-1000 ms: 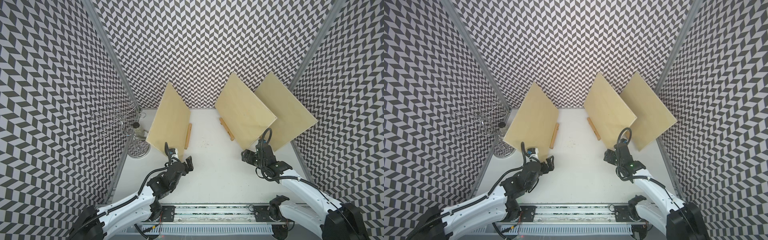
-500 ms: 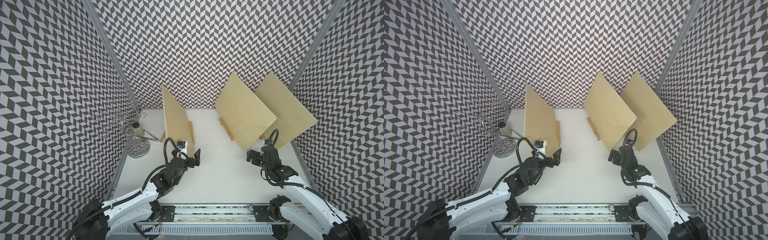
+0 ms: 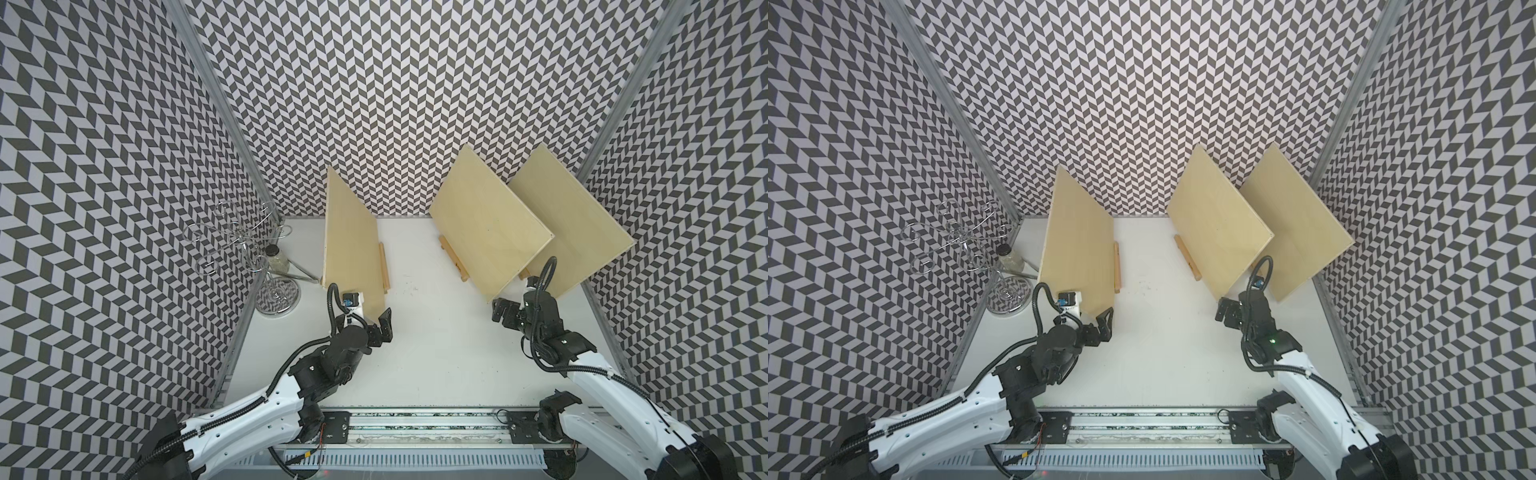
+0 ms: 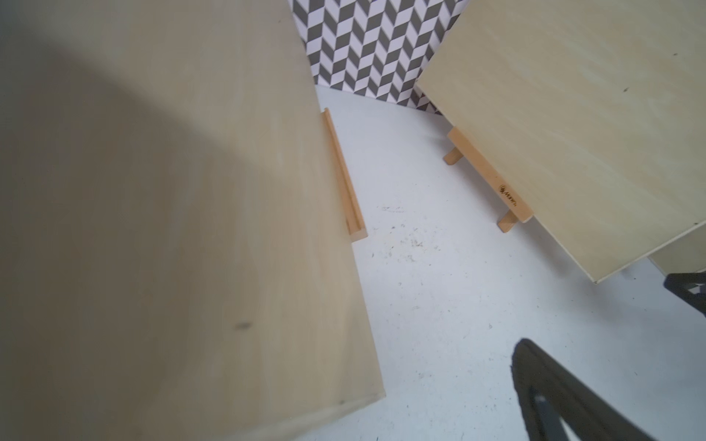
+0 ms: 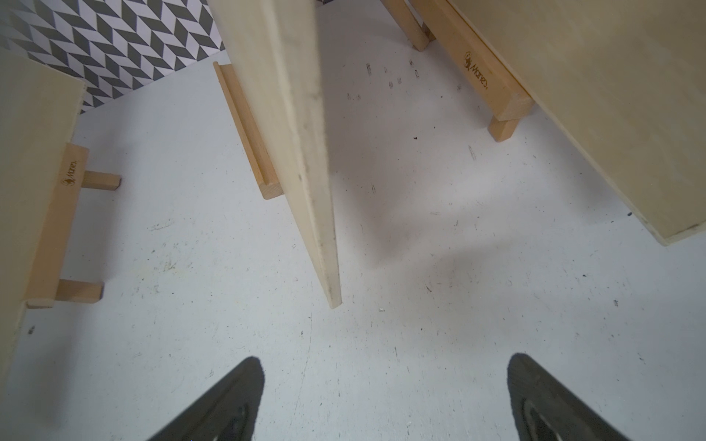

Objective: Assemble the easel
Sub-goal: Move the drawing board to the center of the board.

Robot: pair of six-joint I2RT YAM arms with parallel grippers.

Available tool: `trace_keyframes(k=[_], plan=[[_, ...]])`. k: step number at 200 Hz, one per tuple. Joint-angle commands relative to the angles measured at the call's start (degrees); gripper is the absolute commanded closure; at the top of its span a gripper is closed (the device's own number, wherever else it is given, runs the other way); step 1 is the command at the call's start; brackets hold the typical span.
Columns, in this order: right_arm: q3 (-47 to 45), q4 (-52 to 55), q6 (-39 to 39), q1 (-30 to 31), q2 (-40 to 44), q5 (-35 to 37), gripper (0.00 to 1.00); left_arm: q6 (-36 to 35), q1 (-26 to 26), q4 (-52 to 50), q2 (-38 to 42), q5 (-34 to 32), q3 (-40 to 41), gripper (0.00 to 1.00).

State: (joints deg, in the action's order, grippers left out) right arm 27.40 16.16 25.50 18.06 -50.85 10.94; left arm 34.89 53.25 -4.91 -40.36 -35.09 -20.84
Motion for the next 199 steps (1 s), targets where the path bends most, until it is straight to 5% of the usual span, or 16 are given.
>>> trace_keyframes(k=[1, 49, 101, 138, 199], plan=[[-0.1, -4.7, 0.0, -0.2, 1.6, 2.4, 0.01, 7.0, 0.7, -11.8, 4.0, -4.8, 1.1, 0.00], [1.1, -5.9, -0.2, -0.2, 0.3, 1.1, 0.01, 7.3, 0.7, -14.0, 7.0, -5.8, 2.3, 0.00], [1.6, -6.0, -0.6, -0.2, -0.4, -1.8, 0.01, -2.7, -3.0, 5.2, 6.8, -6.4, 4.8, 0.00], [1.3, -6.2, 0.0, -0.2, -0.4, -3.5, 0.01, -5.1, -14.2, 12.7, 0.0, 5.4, 2.2, 0.00], [1.0, -6.7, 0.4, -0.2, -0.3, -3.9, 0.01, -9.4, -14.0, 24.4, -13.1, 11.3, -1.4, 0.00]])
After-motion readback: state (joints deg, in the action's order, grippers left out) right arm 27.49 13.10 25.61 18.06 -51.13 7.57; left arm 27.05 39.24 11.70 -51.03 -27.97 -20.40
